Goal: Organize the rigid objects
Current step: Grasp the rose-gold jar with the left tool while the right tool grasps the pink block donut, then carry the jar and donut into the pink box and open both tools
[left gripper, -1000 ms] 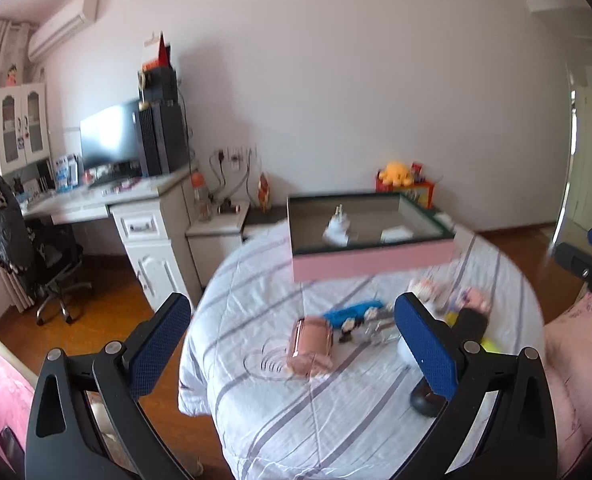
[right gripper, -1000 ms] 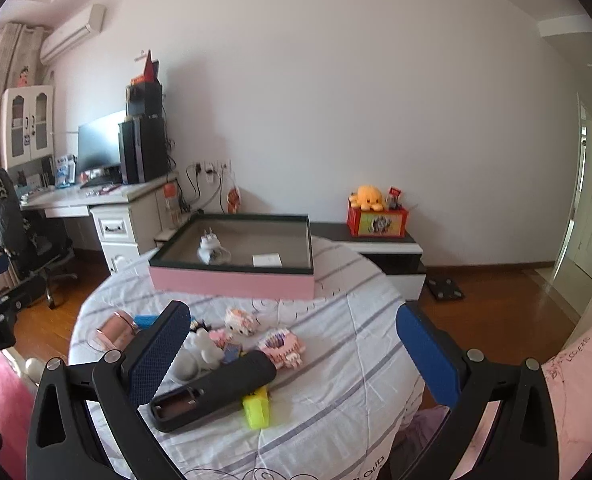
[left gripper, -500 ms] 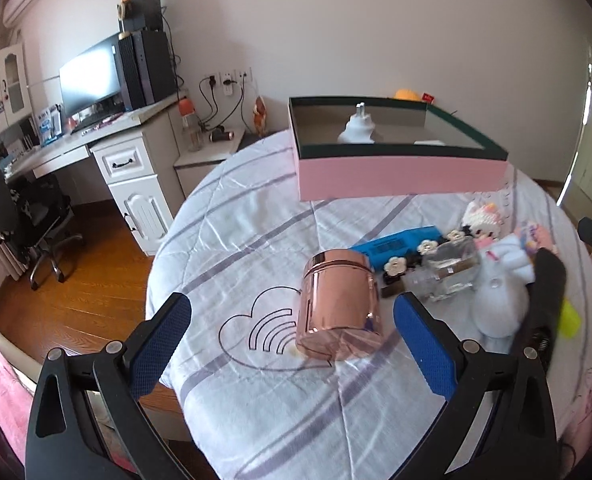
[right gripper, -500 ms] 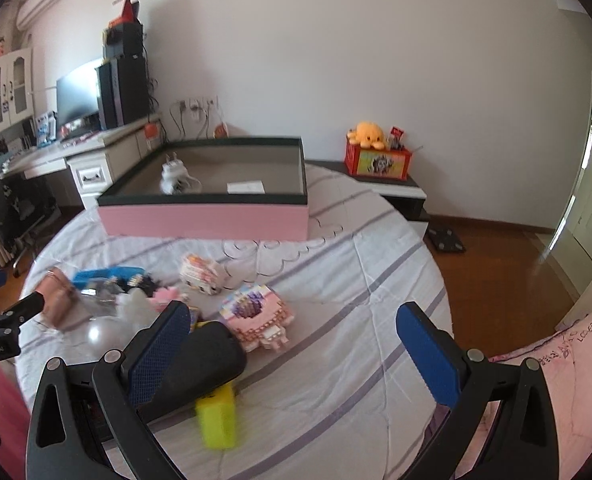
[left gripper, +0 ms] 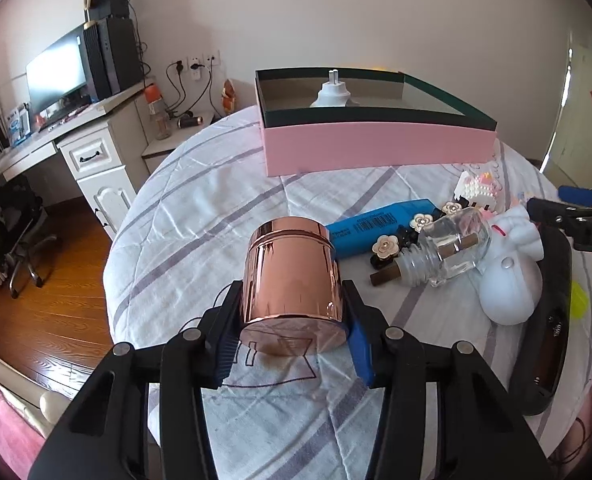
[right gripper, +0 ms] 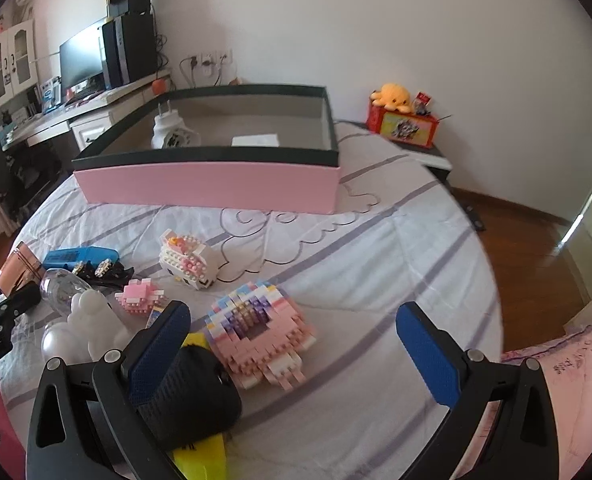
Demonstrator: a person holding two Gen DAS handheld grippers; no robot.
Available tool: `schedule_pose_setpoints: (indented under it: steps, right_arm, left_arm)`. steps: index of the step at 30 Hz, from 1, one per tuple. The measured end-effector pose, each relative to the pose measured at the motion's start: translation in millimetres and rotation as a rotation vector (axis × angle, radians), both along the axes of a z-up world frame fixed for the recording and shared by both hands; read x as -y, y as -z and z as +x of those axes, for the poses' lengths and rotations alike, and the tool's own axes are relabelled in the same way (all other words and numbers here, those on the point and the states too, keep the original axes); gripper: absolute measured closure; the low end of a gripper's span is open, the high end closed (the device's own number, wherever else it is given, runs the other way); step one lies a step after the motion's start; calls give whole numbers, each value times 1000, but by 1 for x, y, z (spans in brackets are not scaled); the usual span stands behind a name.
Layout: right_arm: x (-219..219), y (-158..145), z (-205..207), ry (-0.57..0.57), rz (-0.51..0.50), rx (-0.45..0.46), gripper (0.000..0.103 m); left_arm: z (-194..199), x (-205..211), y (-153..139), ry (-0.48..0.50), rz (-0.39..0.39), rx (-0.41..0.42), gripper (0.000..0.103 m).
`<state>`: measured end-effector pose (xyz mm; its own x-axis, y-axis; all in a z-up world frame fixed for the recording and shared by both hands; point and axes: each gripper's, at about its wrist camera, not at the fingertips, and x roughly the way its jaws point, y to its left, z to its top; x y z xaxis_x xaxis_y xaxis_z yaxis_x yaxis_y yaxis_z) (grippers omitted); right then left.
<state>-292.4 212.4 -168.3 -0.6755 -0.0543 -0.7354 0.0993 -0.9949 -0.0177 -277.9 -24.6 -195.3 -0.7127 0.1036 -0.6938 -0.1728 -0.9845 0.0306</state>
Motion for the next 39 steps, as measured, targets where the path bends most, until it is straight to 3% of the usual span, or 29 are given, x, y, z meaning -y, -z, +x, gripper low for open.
schedule_pose_setpoints:
  steps: [5, 7, 9, 24, 39]
  right_arm:
    - [1, 13, -17, -26, -10, 92, 2]
    - [-1, 16, -18, -32, -15, 107, 17]
    - [-4, 17, -18, -30, -27, 112, 41]
    - [-19, 0, -2, -19, -44, 5, 42]
    - [-2, -60, 24, -75, -46, -158, 42]
  left_arm:
    - [0, 1, -2, 2, -2, -1, 56]
    - [-1, 2, -3, 3, -1, -2, 56]
    - [-1, 1, -3, 3, -2, -2, 56]
    - [10, 0, -29, 9, 9, -59, 56]
    - [24, -28, -91, 66, 38, -197, 56]
